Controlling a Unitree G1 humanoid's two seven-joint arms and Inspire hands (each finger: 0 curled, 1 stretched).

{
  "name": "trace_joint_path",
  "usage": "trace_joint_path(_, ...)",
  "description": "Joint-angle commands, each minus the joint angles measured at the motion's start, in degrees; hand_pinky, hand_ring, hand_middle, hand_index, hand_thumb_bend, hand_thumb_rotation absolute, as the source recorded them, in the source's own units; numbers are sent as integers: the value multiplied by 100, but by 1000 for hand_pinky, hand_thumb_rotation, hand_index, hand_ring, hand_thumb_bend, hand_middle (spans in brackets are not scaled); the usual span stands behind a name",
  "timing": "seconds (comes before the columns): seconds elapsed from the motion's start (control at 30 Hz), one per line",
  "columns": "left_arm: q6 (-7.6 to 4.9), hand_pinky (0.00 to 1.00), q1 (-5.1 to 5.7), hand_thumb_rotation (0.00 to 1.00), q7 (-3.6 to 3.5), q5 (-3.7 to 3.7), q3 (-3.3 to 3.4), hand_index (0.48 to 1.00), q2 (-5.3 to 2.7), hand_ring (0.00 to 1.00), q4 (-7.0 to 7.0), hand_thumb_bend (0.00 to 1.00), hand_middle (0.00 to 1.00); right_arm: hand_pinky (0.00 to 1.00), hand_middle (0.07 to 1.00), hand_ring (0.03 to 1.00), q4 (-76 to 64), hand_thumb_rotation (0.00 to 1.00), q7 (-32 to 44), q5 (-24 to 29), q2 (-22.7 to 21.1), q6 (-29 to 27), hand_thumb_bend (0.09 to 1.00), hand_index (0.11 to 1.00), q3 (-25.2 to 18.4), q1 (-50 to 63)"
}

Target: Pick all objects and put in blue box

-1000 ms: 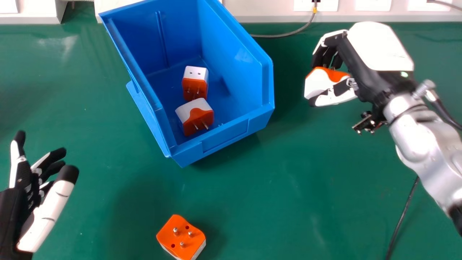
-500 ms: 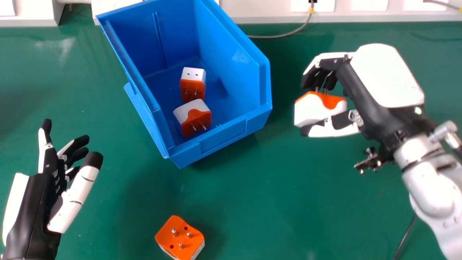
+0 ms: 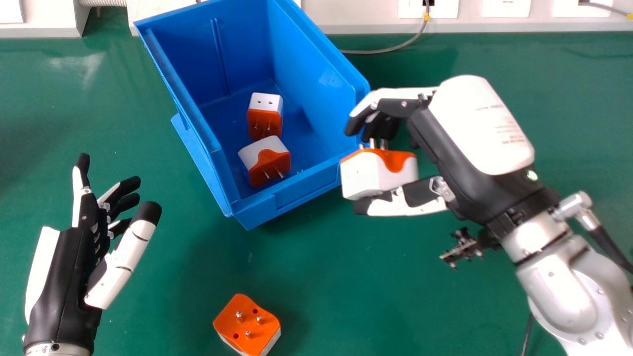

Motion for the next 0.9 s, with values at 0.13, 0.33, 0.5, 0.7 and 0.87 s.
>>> trace_joint_path(0.13,-88,778,-77,719,95,90,-37,873,66,863,-55,655,877,317,525,446,592,0,-164,-179,497,-145,486,555,255,-917)
trace_joint_path(0.33,44,774,-79,715,66,-4,-60,872,62,863,-105,664,876,315,528,443,1778,0,-480,-439,997,-162,486,556,497,-1940)
trace_joint_path(0.5,38,774,-80,714,80,13,-72,872,62,863,-76,664,877,314,529,442,3237,0,-885,-449,1353,-297,485,560,617,-2949)
trace_joint_path(0.7,54,773,-46,712,113,46,-86,872,59,863,-112,661,878,314,530,441,5287,0,-1488,-544,1806,-253,484,563,842,-4282)
trace_joint_path(0.87,88,771,-12,711,149,69,-104,871,48,863,-162,667,878,315,531,442,6815,0,-1848,-707,2148,-11,485,564,1135,-5232)
